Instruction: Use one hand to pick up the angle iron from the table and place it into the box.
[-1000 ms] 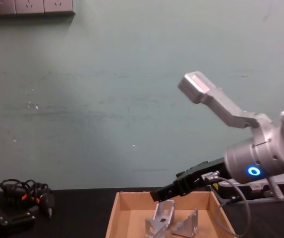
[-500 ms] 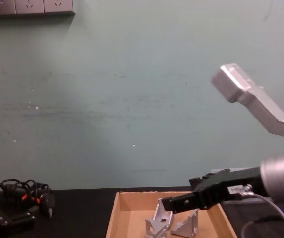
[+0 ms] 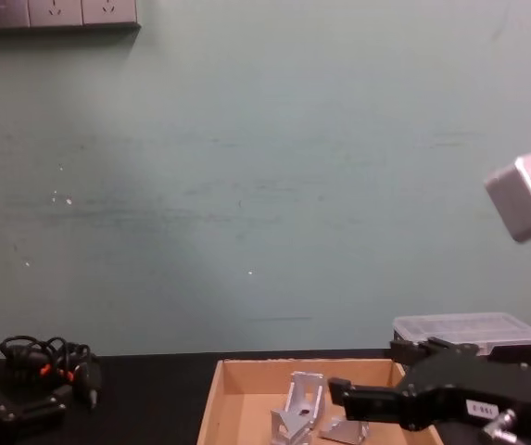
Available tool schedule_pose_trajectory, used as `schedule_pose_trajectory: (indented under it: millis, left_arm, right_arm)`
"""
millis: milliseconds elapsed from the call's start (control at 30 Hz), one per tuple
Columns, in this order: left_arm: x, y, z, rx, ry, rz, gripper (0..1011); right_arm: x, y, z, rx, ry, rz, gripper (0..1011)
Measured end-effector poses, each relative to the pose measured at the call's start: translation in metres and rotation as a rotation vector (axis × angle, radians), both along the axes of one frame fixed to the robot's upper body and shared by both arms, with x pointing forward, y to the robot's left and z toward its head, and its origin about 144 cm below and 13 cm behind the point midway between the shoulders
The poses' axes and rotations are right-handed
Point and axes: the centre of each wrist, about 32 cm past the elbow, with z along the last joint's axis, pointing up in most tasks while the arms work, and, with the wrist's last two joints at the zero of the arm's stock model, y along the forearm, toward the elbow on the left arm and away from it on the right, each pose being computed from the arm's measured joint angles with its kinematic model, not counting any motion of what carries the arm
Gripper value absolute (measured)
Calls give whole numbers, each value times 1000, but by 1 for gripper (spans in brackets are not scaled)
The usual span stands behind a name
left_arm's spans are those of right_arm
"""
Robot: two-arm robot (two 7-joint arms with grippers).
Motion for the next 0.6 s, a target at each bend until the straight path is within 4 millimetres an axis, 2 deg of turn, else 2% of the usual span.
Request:
schedule_pose_trajectory:
  millis: [333, 600]
  left_arm:
    - [0, 0, 0, 0, 0, 0, 1011]
    - [0, 0, 0, 0, 0, 0, 1011]
  right_arm:
    - [-18, 18, -14, -24, -112, -201, 1004]
    - [-18, 22, -17, -17, -112, -277, 1004]
